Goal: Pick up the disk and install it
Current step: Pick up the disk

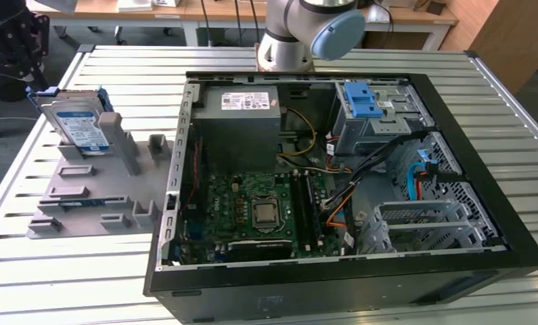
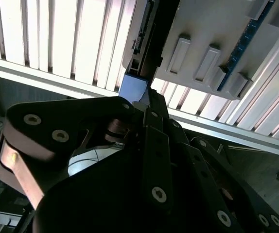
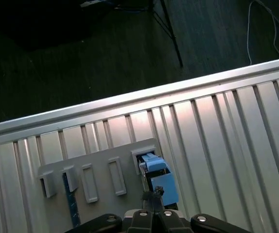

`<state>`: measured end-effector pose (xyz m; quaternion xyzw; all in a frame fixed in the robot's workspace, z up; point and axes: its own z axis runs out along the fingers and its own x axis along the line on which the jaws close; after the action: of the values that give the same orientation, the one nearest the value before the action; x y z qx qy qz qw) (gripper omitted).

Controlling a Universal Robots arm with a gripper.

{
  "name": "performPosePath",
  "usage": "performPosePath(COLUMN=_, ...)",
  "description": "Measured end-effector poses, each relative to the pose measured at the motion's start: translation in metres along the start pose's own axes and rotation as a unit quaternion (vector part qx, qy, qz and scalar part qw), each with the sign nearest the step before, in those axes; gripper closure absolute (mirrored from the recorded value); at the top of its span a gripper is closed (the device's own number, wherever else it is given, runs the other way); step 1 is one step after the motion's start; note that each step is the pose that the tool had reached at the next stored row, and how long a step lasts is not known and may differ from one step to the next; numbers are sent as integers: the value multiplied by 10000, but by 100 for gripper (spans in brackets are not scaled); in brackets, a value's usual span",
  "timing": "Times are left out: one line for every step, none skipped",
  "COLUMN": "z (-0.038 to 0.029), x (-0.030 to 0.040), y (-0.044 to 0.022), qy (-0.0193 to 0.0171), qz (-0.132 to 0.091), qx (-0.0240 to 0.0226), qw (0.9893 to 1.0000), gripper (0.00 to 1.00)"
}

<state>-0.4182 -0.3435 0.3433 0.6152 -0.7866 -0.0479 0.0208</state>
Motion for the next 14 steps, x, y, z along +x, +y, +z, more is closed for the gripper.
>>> performPosePath(z=1, x=0, y=0, qy=4, qz=-56, qx=4, qw=10000, gripper=89)
performPosePath(z=1, x=0, y=0, qy=9, qz=-114, qx=8, qw=9999, gripper=89)
performPosePath(z=2, x=0, y=0, qy=13, qz=-174, qx=12, qw=9998, gripper=89)
performPosePath(z=2, x=0, y=0, qy=18, qz=-234, qx=17, qw=9997, gripper=89)
performPosePath(z=3, x=0, y=0, qy=22, qz=-295, qx=21, qw=9996, gripper=89)
performPosePath(z=3, x=0, y=0, qy=27, qz=-362, qx=26, qw=9993, gripper=89)
performPosePath(z=4, x=0, y=0, qy=32, qz=-422, qx=30, qw=9991, gripper=89)
performPosePath(z=4, x=0, y=-1, qy=37, qz=-484, qx=34, qw=9988, gripper=89)
performPosePath(z=5, x=0, y=-1, qy=43, qz=-546, qx=36, qw=9985, gripper=89)
performPosePath(z=5, x=0, y=0, qy=48, qz=-609, qx=38, qw=9981, gripper=89)
performPosePath(z=5, x=0, y=-1, qy=53, qz=-672, qx=40, qw=9977, gripper=89)
performPosePath(z=6, x=0, y=-1, qy=59, qz=-740, qx=41, qw=9972, gripper=89)
performPosePath(z=6, x=0, y=-1, qy=65, qz=-807, qx=42, qw=9967, gripper=89)
performPosePath(z=7, x=0, y=-1, qy=71, qz=-872, qx=43, qw=9962, gripper=89)
